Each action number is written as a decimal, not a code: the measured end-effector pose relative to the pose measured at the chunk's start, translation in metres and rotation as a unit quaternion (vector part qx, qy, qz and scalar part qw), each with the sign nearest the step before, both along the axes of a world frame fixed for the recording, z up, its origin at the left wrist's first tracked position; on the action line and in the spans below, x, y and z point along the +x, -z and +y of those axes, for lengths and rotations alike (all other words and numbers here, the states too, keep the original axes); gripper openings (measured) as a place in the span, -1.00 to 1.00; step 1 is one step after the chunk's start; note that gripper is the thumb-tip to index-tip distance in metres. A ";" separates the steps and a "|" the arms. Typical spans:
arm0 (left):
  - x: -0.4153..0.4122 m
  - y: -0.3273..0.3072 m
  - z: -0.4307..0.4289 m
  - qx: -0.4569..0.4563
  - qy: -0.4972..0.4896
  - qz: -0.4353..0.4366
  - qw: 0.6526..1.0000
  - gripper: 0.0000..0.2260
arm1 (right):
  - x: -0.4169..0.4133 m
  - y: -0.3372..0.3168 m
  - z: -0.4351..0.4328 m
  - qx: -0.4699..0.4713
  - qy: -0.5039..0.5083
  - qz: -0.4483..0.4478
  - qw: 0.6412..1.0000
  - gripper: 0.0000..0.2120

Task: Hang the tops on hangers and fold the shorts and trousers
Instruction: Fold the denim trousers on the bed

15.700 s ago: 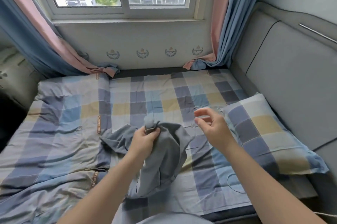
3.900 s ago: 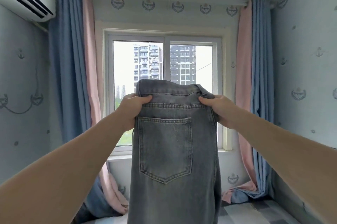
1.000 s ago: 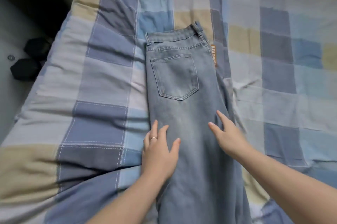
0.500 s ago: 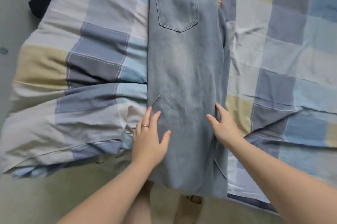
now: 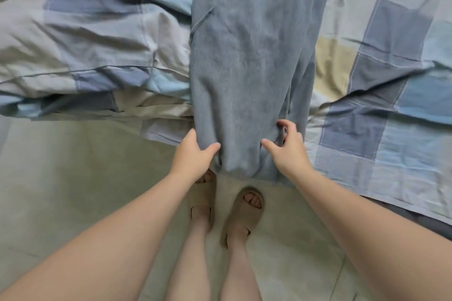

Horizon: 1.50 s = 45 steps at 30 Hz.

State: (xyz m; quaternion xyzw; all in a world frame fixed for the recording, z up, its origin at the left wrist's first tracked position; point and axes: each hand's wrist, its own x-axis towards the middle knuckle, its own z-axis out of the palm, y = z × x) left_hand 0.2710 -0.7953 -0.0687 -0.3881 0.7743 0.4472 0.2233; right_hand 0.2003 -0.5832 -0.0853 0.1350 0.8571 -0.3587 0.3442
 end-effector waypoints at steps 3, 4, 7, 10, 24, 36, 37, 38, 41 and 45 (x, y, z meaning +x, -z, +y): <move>0.007 0.009 0.001 0.016 -0.004 -0.004 1.000 -0.77 | 0.007 0.011 0.003 -0.010 0.043 0.035 0.998 -0.48; 0.010 0.011 0.001 0.017 -0.004 -0.009 1.000 -0.76 | 0.009 0.013 0.005 -0.005 0.052 0.030 0.998 -0.51; 0.017 0.012 0.002 0.023 -0.012 -0.010 1.000 -0.76 | 0.015 0.018 0.011 0.007 0.055 0.001 0.998 -0.62; 0.025 0.010 0.007 0.036 -0.024 0.003 0.999 -0.82 | 0.024 0.018 0.019 0.006 0.022 0.014 1.000 -0.78; 0.060 0.016 0.065 0.011 0.014 -0.079 0.997 -0.75 | 0.066 -0.001 0.111 0.044 0.061 0.034 0.997 -0.78; 0.055 0.035 0.053 0.147 -0.081 -0.009 0.986 -0.53 | 0.042 0.011 0.085 -0.117 0.181 -0.086 0.973 -0.66; 0.055 0.037 0.051 0.168 -0.079 -0.017 0.982 -0.56 | 0.042 0.009 0.085 -0.133 0.176 -0.107 0.969 -0.72; 0.053 0.037 0.050 0.187 -0.070 -0.026 0.979 -0.62 | 0.044 0.006 0.085 -0.145 0.167 -0.125 0.967 -0.79; 0.052 0.030 0.048 0.225 -0.041 -0.053 0.972 -0.70 | 0.052 -0.003 0.088 -0.167 0.167 -0.148 0.960 -0.88; 0.071 0.009 0.050 0.198 -0.024 -0.061 0.978 -0.73 | 0.073 -0.028 0.090 -0.185 0.154 -0.162 0.957 -0.85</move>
